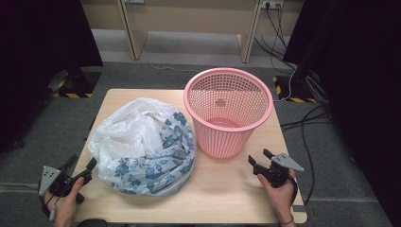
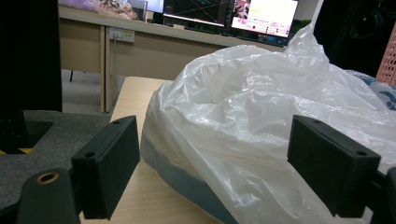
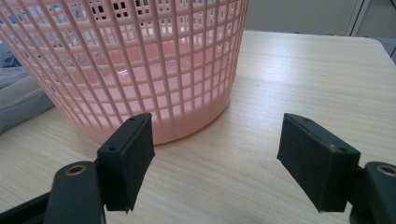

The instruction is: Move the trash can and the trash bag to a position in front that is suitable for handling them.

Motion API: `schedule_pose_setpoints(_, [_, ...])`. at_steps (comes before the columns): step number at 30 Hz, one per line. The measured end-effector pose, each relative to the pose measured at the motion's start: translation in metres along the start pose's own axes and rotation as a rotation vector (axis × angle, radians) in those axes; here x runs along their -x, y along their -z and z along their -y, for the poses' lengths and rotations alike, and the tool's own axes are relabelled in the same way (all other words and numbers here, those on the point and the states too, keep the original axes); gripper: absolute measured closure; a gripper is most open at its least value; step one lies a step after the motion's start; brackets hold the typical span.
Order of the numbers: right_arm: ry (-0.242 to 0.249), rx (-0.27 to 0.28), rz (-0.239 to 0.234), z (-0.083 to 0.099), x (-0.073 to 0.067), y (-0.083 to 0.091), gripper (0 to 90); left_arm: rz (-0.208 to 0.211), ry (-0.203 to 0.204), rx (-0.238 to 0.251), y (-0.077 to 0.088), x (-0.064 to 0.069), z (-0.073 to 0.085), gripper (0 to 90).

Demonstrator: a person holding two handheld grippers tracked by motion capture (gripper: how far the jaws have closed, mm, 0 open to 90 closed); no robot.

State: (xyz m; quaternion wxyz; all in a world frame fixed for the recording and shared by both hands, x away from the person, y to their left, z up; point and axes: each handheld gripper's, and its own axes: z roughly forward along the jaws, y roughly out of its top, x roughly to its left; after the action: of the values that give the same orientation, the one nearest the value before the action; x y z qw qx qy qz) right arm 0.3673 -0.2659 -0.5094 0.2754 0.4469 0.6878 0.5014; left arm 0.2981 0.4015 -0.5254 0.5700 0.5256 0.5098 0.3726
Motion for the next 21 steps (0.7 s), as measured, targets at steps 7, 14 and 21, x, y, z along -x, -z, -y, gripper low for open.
schedule_pose_setpoints(7, [-0.002, -0.001, 0.003, 0.0, 0.0, 0.0, 27.0, 0.016, 0.022, 0.027, 0.001, 0.003, -0.011, 16.9])
schedule_pose_setpoints(14, [-0.002, 0.001, 0.003, 0.0, 0.0, 0.0, 27.0, 0.05, 0.018, 0.063, 0.001, 0.018, -0.032, 17.6])
schedule_pose_setpoints(21, [-0.003, 0.0, 0.003, 0.0, 0.0, 0.0, 27.0, 0.091, 0.0, 0.062, -0.004, 0.036, -0.055, 17.8])
